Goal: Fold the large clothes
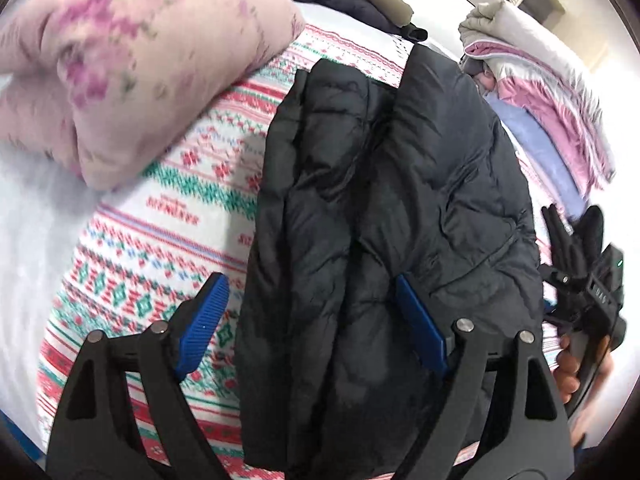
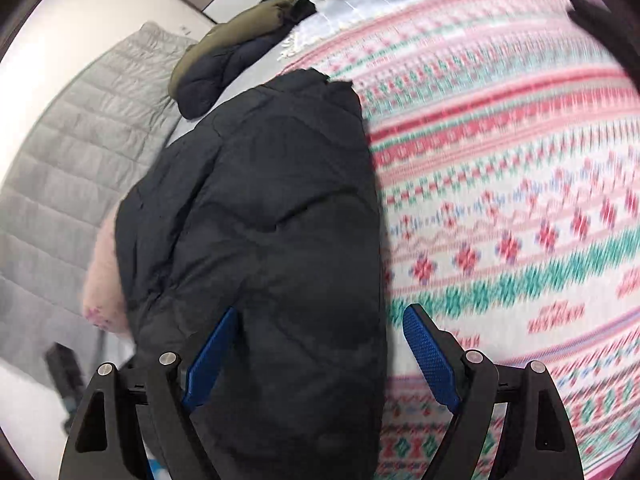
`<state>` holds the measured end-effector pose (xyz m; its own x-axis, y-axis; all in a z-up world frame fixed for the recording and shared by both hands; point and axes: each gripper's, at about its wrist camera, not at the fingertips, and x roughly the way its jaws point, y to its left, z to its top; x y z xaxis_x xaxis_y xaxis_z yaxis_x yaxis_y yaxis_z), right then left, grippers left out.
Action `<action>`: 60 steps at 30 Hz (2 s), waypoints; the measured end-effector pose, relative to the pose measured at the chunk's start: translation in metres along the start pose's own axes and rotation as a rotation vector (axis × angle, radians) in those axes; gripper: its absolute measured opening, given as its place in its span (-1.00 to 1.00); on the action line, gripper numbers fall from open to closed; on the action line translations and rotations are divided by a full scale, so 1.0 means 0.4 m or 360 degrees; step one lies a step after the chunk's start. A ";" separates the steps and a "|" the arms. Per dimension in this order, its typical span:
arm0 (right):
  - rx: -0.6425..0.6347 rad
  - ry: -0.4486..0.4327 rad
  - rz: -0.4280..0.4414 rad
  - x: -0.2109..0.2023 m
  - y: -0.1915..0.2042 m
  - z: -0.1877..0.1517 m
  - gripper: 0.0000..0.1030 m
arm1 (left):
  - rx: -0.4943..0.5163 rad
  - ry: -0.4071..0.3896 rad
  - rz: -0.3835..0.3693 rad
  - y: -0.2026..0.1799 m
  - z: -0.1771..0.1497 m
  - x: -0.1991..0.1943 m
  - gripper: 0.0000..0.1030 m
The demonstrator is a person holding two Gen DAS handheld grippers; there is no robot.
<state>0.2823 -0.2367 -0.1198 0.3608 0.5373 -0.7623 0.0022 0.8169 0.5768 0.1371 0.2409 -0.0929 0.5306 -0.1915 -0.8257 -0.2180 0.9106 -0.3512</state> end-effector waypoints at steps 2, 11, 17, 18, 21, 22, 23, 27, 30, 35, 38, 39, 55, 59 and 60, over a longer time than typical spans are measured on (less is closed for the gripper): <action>0.0031 0.0018 0.0050 0.002 -0.002 0.009 0.67 | -0.0024 0.0029 -0.0041 0.001 -0.004 0.007 0.67; 0.0139 0.0183 0.0191 0.065 -0.011 -0.009 0.71 | -0.0145 0.0133 -0.0123 0.010 -0.021 0.056 0.78; 0.0118 0.0202 0.0214 0.096 0.008 -0.011 0.76 | -0.0166 0.0168 -0.0170 0.013 -0.028 0.073 0.78; 0.0100 0.0198 0.0203 0.096 0.013 -0.010 0.76 | -0.0182 0.0178 -0.0182 0.015 -0.030 0.079 0.78; 0.0039 0.0173 0.0164 0.100 0.026 -0.016 0.77 | -0.0182 0.0181 -0.0185 0.011 -0.030 0.084 0.78; 0.0026 0.0166 0.0154 0.105 0.034 -0.012 0.77 | -0.0172 0.0177 -0.0180 0.006 -0.030 0.084 0.78; 0.0010 0.0153 0.0138 0.107 0.046 -0.013 0.75 | -0.0166 0.0174 -0.0177 0.001 -0.029 0.085 0.78; -0.0088 0.0080 0.0069 0.098 0.090 -0.022 0.52 | -0.0140 0.0140 -0.0157 -0.027 -0.027 0.090 0.64; -0.0145 0.0049 0.0033 0.085 0.117 -0.024 0.37 | -0.0116 0.0115 -0.0146 -0.058 -0.032 0.087 0.38; -0.0187 0.0014 0.0004 0.075 0.144 -0.021 0.17 | -0.0028 0.0067 -0.0080 -0.105 -0.038 0.082 0.12; -0.0240 -0.0025 -0.0030 0.069 0.164 -0.025 0.01 | 0.0014 0.0031 -0.0041 -0.137 -0.038 0.081 -0.20; -0.0265 -0.0040 -0.0042 0.068 0.177 -0.027 -0.03 | 0.0026 0.0007 -0.0015 -0.146 -0.040 0.077 -0.28; -0.0637 -0.0293 -0.0298 -0.008 0.295 -0.085 -0.43 | 0.0243 -0.0272 0.0247 -0.300 -0.059 0.000 -0.62; -0.0676 -0.0383 -0.0371 -0.001 0.344 -0.096 -0.46 | 0.0282 -0.0330 0.0227 -0.341 -0.046 -0.014 -0.66; -0.0682 -0.0406 -0.0385 -0.013 0.341 -0.101 -0.47 | 0.0289 -0.0344 0.0220 -0.347 -0.037 -0.018 -0.67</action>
<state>0.2432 -0.1195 -0.0491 0.6118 0.2996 -0.7321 -0.2474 0.9515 0.1827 0.1515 0.1104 -0.0446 0.6723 0.0033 -0.7403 -0.1606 0.9768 -0.1416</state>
